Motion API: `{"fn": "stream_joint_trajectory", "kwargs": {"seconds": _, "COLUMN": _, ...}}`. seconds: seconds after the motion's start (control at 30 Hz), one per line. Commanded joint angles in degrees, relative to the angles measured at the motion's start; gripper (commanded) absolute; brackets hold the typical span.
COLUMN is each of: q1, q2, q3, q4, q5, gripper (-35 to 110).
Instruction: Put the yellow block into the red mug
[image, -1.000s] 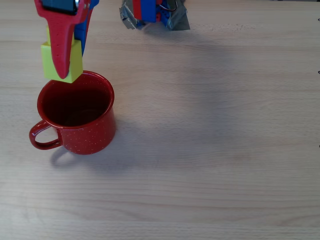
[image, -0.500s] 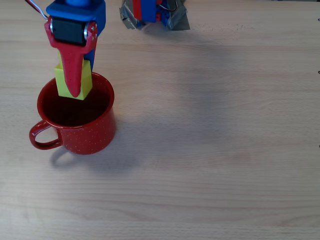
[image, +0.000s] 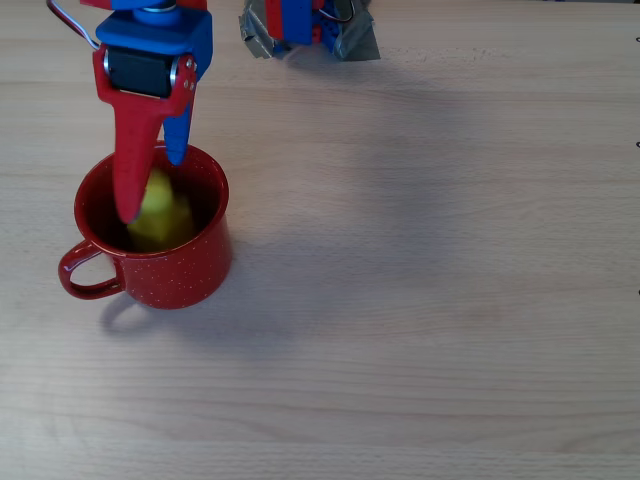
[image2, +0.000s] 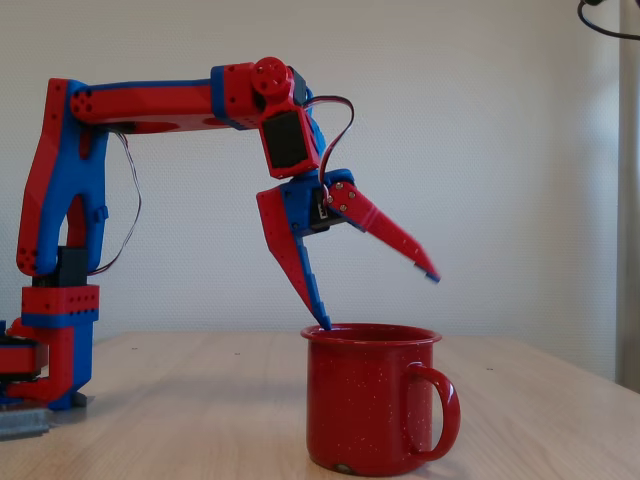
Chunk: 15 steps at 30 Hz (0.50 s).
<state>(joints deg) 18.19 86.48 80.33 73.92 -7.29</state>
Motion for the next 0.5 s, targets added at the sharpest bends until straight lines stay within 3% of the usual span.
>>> {"fn": "stream_joint_trajectory", "kwargs": {"seconds": 0.0, "q1": 0.88, "q2": 3.25, "q3": -1.23, "q4": -0.79, "q5": -1.67, "gripper": 50}}
{"fn": "stream_joint_trajectory", "kwargs": {"seconds": 0.47, "q1": 0.53, "q2": 3.08, "q3": -1.85, "q4": -0.97, "q5": -1.67, "gripper": 50}}
